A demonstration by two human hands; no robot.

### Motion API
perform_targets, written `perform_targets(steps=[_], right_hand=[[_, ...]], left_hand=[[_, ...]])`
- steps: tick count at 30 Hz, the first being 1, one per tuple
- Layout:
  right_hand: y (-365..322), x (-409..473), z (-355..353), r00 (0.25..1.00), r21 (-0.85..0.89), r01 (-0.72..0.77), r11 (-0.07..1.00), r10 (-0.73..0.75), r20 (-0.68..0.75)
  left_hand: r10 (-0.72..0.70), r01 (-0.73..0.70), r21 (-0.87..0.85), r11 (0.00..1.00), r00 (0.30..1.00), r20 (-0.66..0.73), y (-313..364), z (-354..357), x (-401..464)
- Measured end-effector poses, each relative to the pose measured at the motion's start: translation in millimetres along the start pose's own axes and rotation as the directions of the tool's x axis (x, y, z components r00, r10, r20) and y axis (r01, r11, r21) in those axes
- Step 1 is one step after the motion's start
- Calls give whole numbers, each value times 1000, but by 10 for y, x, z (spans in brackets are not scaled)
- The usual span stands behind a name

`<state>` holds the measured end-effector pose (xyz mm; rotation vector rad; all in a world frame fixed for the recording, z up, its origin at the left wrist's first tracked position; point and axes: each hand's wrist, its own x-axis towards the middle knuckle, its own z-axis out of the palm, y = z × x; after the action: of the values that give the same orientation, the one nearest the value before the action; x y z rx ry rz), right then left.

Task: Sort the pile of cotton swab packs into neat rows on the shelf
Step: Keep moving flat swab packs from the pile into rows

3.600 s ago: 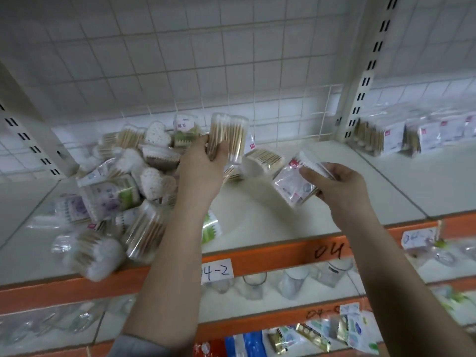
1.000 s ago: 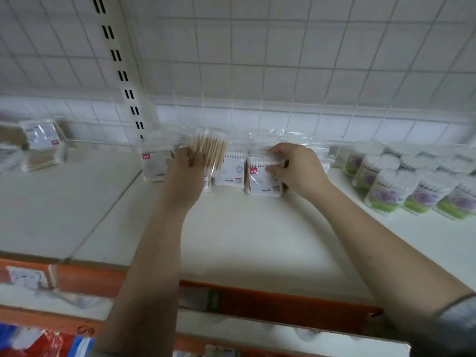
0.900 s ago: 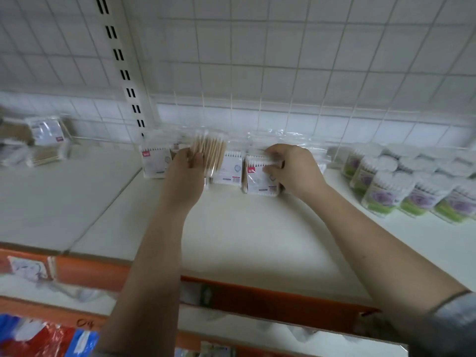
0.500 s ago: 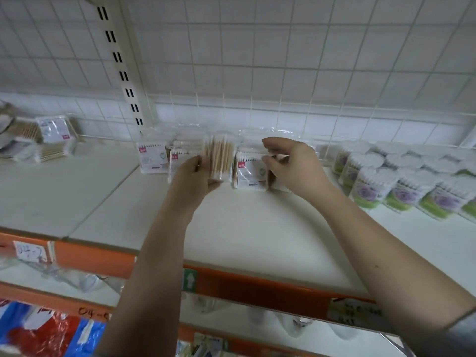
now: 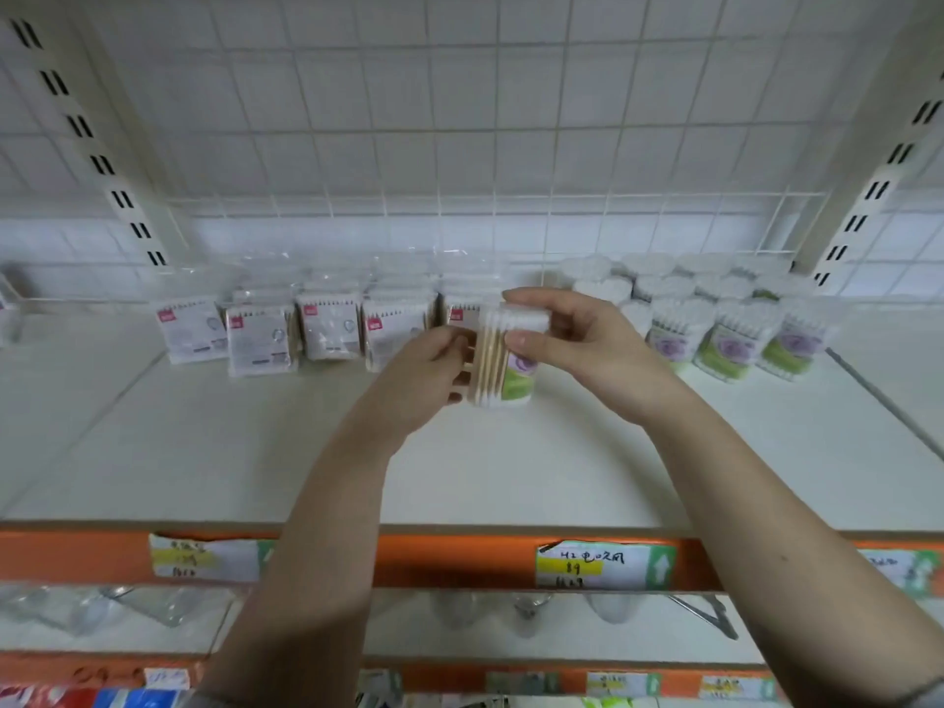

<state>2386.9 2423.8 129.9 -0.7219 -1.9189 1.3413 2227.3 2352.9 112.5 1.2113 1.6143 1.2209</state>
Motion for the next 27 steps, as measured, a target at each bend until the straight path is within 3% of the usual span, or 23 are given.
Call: perform_targets(steps=[3, 6, 9, 13, 17, 22, 27], right_hand=[[98, -177, -154, 987, -26, -43, 999, 38, -158], [218, -384, -353, 944, -42, -78, 996, 61, -326], [320, -590, -608, 858, -49, -113, 992, 73, -509], [383, -820, -892, 749, -165, -148, 975, 1, -662], [432, -973, -1126, 685, -173, -166, 971, -12, -729], [462, -1110, -1411, 635, -327, -294, 898, -73, -769], [534, -1108, -1590, 617, -352, -364, 862, -60, -785]], left_hand=[[18, -16, 76, 997, 999, -36, 14, 157, 70], [76, -52, 268, 962, 994, -79, -17, 245, 145], [146, -60, 486, 872, 979, -140, -28, 340, 203], [201, -77, 576, 814, 967, -154, 77, 590, 187], [204, -107, 571, 814, 973, -108, 145, 862, 152], [182, -81, 594, 800, 977, -113, 133, 1056, 119], [146, -38, 578, 815, 979, -142, 103, 1175, 80]])
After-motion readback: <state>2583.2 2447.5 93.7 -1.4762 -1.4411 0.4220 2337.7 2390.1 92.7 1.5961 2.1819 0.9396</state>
